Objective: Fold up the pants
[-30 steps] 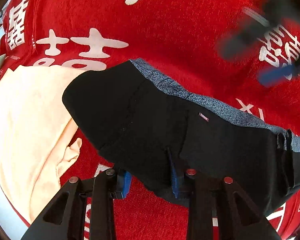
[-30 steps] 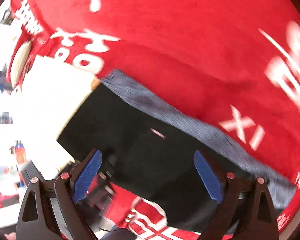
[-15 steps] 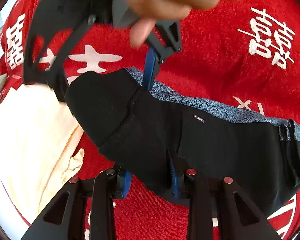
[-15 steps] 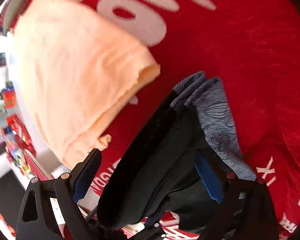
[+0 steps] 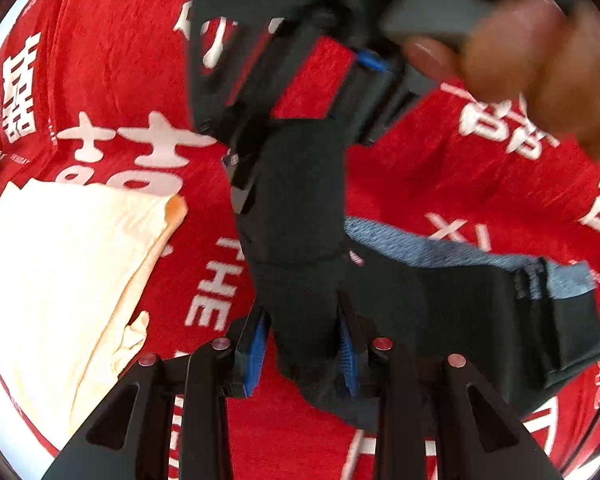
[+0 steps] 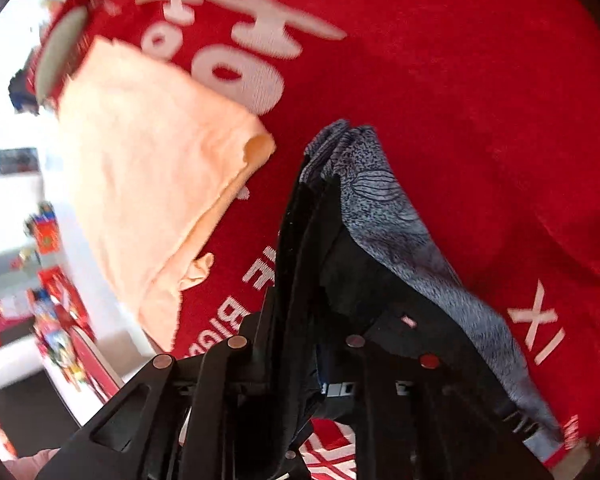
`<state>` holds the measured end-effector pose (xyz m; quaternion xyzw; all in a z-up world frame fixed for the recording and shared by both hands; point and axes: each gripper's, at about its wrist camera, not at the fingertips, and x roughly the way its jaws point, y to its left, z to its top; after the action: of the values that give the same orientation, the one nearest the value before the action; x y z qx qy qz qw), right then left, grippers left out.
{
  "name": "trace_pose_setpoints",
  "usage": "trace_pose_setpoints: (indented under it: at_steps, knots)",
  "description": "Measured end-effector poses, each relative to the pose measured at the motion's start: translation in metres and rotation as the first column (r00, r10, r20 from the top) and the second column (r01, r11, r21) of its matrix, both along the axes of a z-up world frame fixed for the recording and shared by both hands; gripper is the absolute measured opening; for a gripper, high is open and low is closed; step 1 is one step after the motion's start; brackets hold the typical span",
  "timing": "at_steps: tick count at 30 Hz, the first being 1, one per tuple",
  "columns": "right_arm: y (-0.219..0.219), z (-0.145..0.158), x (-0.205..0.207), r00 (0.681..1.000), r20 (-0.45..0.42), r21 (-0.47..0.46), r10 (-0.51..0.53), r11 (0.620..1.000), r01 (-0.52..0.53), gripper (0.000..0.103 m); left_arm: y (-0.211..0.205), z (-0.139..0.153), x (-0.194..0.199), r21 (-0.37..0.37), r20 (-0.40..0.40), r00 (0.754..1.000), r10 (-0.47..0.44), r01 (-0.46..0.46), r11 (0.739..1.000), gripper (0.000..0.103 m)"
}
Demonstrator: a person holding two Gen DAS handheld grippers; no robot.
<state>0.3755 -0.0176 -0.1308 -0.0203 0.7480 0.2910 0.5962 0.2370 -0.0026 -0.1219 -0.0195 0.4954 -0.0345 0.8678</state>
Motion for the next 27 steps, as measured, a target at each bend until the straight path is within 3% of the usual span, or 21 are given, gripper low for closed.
trace_pose_setpoints:
  at_steps: [6,14,27]
  knots:
    - [-0.061,0.040,-0.009,0.987,0.058,0.166,-0.147,0.977,0.136,0.017,-0.028,0.038,-0.007,-0.042,0.053,0.997,-0.058,0.060,0.997,0.033]
    - [-0.166,0.084,-0.041,0.938,0.097,0.343,-0.332,0.896,0.281,0.017,-0.087,0.074,-0.023,-0.042,0.098,0.976,-0.197,0.202,0.979,0.033]
    - [-0.353,0.111,-0.112,0.807,0.090,0.427,-0.584,0.755,0.499,0.017,-0.227,0.098,-0.064,0.006,0.101,0.882,-0.460,0.462,0.887,0.033]
